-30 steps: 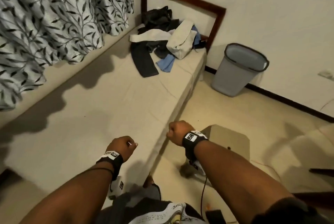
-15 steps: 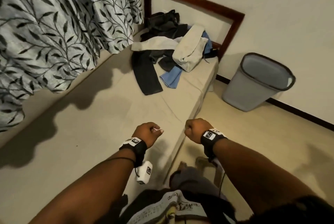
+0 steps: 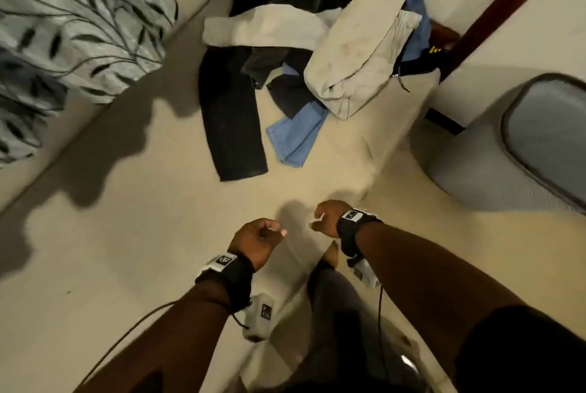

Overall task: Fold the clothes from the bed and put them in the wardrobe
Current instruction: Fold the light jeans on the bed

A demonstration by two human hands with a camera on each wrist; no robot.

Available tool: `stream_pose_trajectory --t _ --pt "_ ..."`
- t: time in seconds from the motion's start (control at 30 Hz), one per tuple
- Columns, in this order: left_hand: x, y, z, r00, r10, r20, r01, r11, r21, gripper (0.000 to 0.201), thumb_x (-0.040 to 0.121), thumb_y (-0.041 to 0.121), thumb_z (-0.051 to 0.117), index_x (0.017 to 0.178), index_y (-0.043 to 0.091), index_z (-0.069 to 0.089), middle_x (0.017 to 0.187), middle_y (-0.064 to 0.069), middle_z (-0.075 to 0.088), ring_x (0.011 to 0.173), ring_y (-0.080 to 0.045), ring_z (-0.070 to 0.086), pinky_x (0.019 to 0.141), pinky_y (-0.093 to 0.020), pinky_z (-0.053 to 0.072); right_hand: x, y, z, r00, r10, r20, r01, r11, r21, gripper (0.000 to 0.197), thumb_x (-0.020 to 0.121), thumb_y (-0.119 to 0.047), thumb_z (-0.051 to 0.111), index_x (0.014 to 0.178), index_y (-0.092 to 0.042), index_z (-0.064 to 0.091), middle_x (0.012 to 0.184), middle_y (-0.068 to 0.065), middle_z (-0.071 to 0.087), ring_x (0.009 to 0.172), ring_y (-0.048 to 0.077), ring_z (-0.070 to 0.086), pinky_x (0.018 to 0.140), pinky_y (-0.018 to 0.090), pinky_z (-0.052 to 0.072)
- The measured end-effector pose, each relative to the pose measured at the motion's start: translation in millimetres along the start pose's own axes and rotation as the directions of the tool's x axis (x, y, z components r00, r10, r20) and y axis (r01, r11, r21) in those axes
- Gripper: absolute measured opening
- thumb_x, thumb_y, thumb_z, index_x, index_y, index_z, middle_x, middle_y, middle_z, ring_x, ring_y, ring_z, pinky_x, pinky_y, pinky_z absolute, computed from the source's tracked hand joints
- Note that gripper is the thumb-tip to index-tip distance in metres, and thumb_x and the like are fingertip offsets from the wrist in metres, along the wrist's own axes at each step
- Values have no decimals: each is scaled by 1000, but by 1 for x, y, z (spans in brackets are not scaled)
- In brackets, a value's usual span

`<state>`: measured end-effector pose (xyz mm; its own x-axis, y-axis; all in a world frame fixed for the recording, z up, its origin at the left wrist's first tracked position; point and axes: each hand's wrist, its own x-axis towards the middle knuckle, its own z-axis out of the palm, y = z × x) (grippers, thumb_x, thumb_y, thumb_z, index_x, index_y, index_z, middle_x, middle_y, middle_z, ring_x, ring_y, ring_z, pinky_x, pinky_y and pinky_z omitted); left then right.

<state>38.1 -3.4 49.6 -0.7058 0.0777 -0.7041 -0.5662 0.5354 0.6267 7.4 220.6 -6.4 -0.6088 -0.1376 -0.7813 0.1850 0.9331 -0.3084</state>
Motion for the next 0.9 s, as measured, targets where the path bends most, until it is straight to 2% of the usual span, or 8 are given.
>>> stream_pose_trajectory --t 0.13,0.2,0.37,0.47,0.63,0.77,0.83,0.9 --pt "53 44 35 996 -94 4 92 962 -255 16 93 18 73 106 10 70 86 -3 70 69 -17 63 65 -20 51 74 56 -61 992 60 111 -35 977 -209 56 94 -51 63 134 -11 60 142 11 57 127 32 55 106 38 46" --pt "71 60 44 992 -130 -3 119 916 -383 16 94 17 71 108 9 70 90 -5 71 67 -17 61 55 -14 48 115 68 -93 998 67 15 -61 965 -256 61 91 -50 67 138 -13 57 149 13 49 130 33 52 108 40 45" --pt "101 76 46 982 -173 -79 107 845 -524 14 95 14 69 108 8 70 90 -4 71 64 -12 60 55 -13 48 194 50 -174 953 -59 -296 -21 966 -258 74 92 -39 64 157 -26 31 169 5 -9 151 40 12 119 45 28" --pt "102 73 35 972 -210 -109 117 826 -552 10 94 11 70 103 7 69 89 -6 71 68 -13 61 55 -13 47 223 32 -198 966 -86 -245 28 972 -233 75 100 -33 53 161 -16 12 167 12 14 154 37 7 121 43 18" --pt "82 62 11 958 -237 -164 113 833 -541 6 92 9 72 98 8 69 82 -4 70 63 -13 59 56 -14 46 225 31 -210 945 95 -313 -95 995 16 70 98 -29 62 155 -3 31 159 21 33 145 36 36 118 37 29" --pt "60 45 -3 949 -239 -203 90 828 -554 8 91 10 74 98 7 71 68 10 69 62 -16 57 59 -16 49 200 21 -206 938 97 -332 -12 968 249 86 82 -48 78 148 -5 45 154 16 44 140 37 43 117 41 34" --pt "41 40 -11 948 -222 -226 68 839 -539 6 92 11 73 97 9 70 69 7 68 64 -19 56 59 -16 49 174 7 -198 935 98 -341 69 893 445 91 66 -63 80 134 -6 59 141 16 57 128 38 54 110 49 44" --pt "21 37 -16 951 -211 -224 74 863 -499 5 93 11 72 96 8 70 73 2 66 61 -17 56 55 -15 47 128 -24 -191 936 77 -344 148 801 581 60 75 -53 82 111 -6 68 115 16 68 99 35 65 92 48 54"
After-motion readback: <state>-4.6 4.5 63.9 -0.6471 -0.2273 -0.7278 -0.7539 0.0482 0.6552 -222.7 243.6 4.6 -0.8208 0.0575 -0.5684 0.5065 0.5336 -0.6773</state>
